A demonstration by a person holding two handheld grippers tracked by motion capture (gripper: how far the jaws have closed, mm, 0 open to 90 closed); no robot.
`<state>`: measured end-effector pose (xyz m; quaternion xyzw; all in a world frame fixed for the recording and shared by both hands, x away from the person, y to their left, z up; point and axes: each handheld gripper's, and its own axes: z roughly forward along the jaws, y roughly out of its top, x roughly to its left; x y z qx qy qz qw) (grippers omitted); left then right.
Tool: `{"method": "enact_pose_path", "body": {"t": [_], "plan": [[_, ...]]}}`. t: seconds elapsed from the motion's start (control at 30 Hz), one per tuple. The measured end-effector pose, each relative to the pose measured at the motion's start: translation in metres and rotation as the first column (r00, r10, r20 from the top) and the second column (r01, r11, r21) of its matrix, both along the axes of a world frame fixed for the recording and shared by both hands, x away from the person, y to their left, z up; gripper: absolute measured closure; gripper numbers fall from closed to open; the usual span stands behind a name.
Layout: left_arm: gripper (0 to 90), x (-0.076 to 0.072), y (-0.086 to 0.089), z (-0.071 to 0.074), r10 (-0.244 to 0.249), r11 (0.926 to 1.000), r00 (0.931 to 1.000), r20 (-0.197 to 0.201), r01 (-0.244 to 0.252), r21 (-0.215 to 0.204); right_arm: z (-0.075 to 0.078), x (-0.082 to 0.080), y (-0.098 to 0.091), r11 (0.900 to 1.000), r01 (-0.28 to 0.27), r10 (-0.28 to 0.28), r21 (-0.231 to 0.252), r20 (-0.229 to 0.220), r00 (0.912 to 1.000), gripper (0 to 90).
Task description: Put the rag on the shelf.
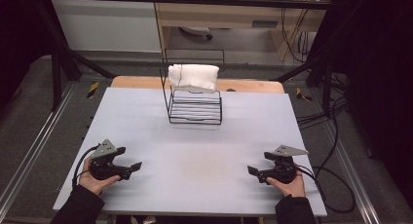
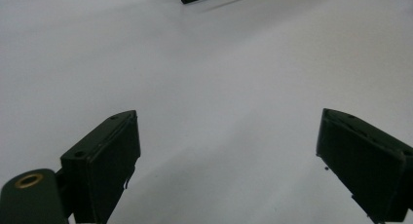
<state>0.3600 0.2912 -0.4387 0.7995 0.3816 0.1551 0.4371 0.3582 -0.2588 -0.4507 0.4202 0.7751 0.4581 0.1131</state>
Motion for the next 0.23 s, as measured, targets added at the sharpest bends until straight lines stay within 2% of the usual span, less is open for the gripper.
{"method": "enact_pose_path", "body": {"t": [0.23], "plan": [[8.8, -0.0011, 0.0008, -0.0011, -0.003, 1.0, 1.0, -0.004, 0.003, 0.002, -0.0009, -0.0005, -0.0003, 1.0, -0.005, 0.005, -0.005, -0.001, 1.0, 3.7]]}}
